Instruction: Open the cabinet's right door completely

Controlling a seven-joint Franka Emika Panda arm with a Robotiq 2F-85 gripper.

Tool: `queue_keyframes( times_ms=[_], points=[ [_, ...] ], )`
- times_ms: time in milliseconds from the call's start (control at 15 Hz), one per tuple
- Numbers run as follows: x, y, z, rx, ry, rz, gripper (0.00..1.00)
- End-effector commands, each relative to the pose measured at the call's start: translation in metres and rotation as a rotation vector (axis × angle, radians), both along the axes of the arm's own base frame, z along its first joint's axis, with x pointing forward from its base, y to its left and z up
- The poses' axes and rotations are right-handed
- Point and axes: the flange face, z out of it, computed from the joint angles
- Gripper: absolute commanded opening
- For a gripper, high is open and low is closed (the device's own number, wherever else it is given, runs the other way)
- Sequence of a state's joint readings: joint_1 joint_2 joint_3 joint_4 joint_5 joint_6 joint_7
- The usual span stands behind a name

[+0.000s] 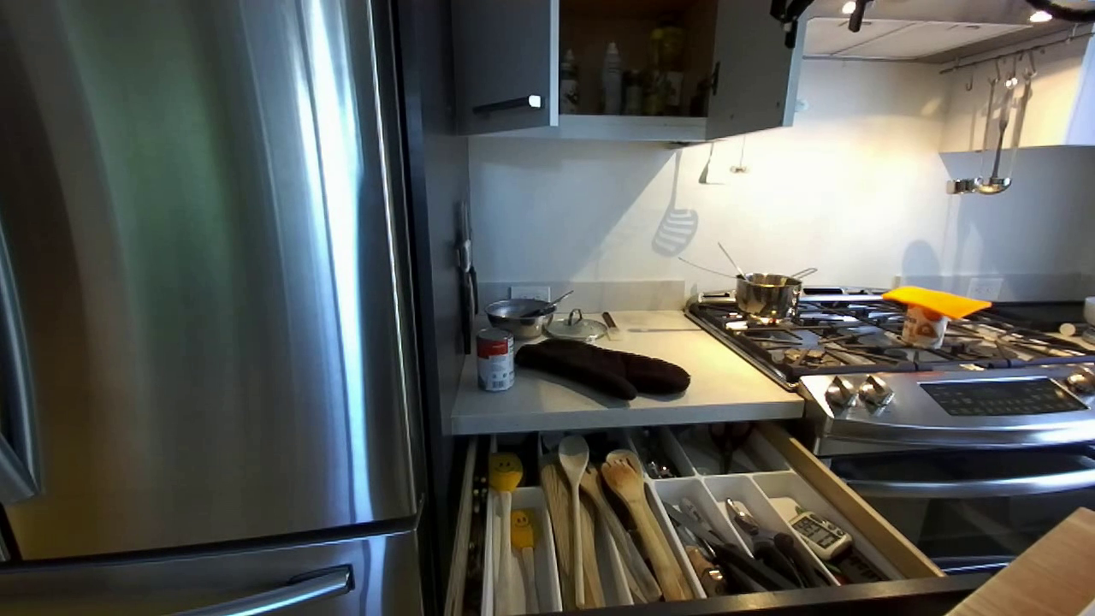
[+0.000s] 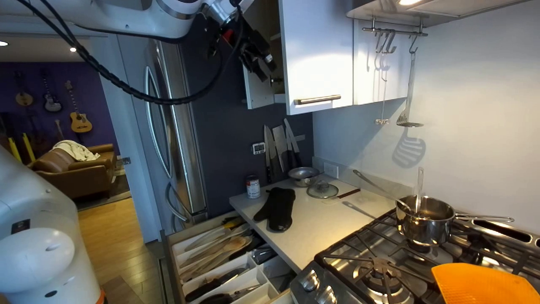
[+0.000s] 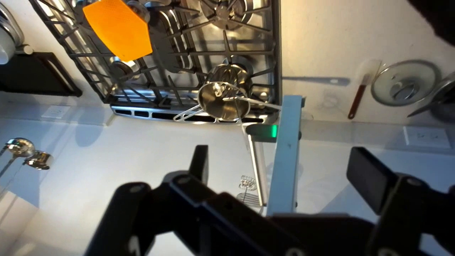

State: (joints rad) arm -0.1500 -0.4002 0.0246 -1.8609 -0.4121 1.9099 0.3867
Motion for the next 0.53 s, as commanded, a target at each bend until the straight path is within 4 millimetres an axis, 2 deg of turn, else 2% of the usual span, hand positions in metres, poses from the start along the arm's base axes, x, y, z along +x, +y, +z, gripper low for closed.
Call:
queue_keyframes(
  times_ms=[0,267,467],
  points=[
    [-0.012,0.015,0.001,0.074,0.097,0.166,1.00],
    [-0.021,0.041,-0.003,0.147,0.188,0.350,1.00],
    [-0.022,0.062,-0.018,0.194,0.286,0.470,1.00]
  ],
)
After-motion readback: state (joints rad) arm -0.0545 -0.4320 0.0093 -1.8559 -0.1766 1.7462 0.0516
